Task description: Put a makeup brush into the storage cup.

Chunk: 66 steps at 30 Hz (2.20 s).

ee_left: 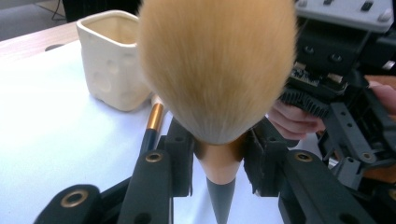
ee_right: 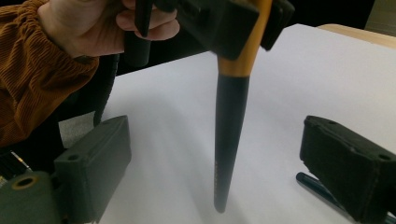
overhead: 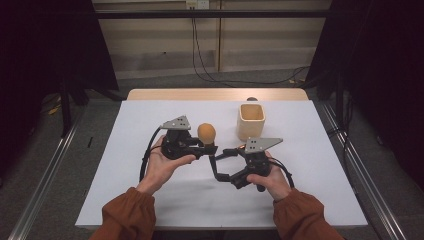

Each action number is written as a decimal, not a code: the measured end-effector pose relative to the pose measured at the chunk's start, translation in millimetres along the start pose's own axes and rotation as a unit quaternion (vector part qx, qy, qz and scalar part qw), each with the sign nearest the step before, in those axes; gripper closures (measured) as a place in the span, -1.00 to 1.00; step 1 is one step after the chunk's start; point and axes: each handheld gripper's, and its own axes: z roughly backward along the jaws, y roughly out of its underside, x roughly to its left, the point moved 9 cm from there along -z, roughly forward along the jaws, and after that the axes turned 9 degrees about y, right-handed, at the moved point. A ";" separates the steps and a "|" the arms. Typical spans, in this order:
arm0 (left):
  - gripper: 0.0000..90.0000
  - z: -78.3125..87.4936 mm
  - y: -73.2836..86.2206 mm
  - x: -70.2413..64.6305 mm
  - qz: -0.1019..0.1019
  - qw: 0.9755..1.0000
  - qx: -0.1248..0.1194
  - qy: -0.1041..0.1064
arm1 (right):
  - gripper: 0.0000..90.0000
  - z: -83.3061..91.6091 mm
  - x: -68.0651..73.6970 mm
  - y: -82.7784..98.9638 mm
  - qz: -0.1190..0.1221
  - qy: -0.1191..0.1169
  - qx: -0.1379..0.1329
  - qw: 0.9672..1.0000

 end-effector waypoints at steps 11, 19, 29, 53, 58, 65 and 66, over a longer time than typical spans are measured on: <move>0.46 -12.5 2.8 -3.3 0.004 1.000 -0.003 0.010 | -0.52 -13.0 -6.8 1.7 -0.016 0.023 0.015 0.999; 0.46 -18.9 5.2 -3.3 0.003 1.000 -0.006 0.012 | 0.10 -9.6 -9.4 -0.2 -0.015 0.029 -0.002 0.999; 0.46 -19.5 7.3 -4.5 0.000 1.000 -0.012 0.016 | 0.56 -9.4 -7.0 0.9 -0.008 0.024 0.003 1.000; 0.10 -13.7 7.4 -1.1 0.005 0.998 -0.060 0.001 | 0.67 -4.8 -12.9 0.1 -0.006 0.039 -0.003 0.999; -0.23 -8.3 10.1 1.0 -0.007 0.998 -0.061 -0.020 | 0.67 -2.1 -15.8 -1.2 -0.009 0.047 -0.008 0.999; -0.63 6.7 14.4 8.1 -0.002 0.996 -0.072 -0.048 | 0.67 5.7 -23.1 -6.0 -0.018 0.063 -0.021 0.998; -0.67 9.0 15.0 9.0 -0.001 0.996 -0.075 -0.052 | 0.67 6.6 -23.4 -6.4 -0.017 0.064 -0.021 0.998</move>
